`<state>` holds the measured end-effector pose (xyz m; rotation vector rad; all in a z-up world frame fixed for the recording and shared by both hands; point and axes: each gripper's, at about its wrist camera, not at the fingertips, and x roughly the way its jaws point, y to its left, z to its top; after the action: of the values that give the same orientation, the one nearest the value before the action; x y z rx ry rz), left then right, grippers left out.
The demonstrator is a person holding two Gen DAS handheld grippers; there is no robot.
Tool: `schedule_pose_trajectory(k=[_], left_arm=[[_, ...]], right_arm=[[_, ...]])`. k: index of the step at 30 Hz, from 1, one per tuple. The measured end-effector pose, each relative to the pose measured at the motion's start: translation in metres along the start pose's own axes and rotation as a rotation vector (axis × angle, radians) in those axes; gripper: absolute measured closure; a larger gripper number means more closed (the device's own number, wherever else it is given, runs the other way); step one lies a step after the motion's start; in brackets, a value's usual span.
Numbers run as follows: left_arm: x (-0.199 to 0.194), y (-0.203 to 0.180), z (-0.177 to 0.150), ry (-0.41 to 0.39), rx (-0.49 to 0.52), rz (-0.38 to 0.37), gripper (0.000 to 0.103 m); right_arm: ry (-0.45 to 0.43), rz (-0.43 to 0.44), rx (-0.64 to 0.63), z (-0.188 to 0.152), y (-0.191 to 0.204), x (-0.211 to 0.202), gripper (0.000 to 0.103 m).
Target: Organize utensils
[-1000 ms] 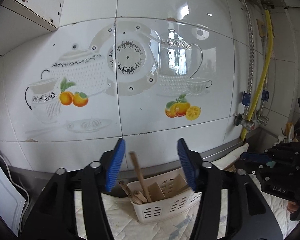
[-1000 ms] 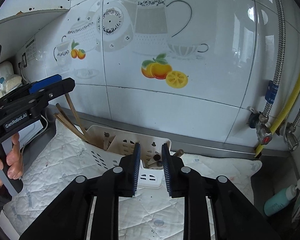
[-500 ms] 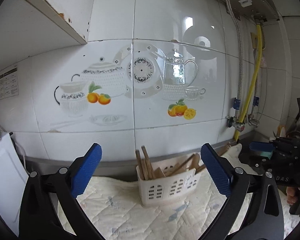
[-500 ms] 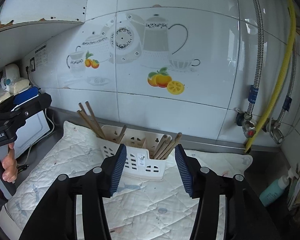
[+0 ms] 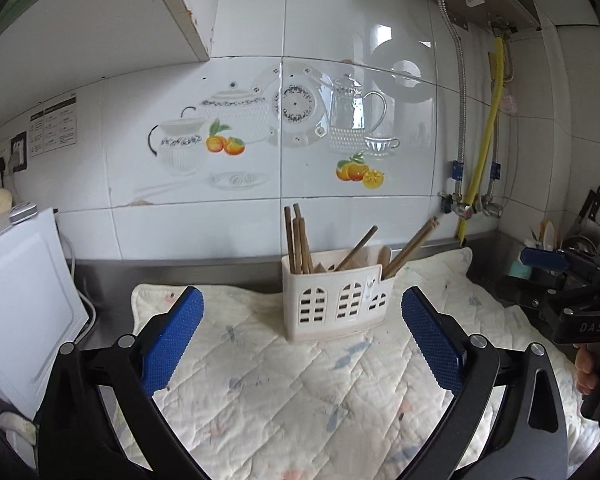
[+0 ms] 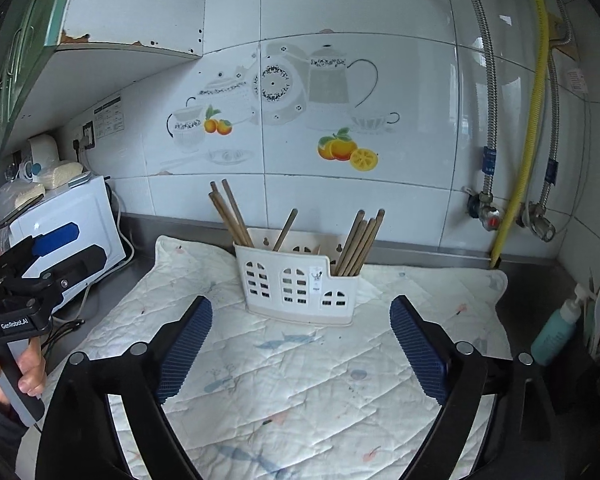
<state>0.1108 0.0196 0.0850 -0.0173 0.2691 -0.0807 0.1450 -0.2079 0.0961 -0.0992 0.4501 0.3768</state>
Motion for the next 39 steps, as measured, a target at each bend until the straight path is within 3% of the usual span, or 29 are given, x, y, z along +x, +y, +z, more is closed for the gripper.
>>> schedule_pose_trajectory(k=[14,28,39], left_arm=[[-0.042,0.005,-0.051,0.056,-0.029,0.037,0.005],[-0.047,0.008,-0.088,0.152,-0.032,0.113,0.005],[-0.052,-0.002,-0.099,0.178,-0.020,0.089,0.005]], right_arm=[[0.021,-0.073,0.054,-0.057,0.010,-0.026,0.008],[0.042,-0.094,0.099,-0.100,0.022,-0.047,0.007],[0.072,-0.109,0.102,-0.116,0.023,-0.048,0.007]])
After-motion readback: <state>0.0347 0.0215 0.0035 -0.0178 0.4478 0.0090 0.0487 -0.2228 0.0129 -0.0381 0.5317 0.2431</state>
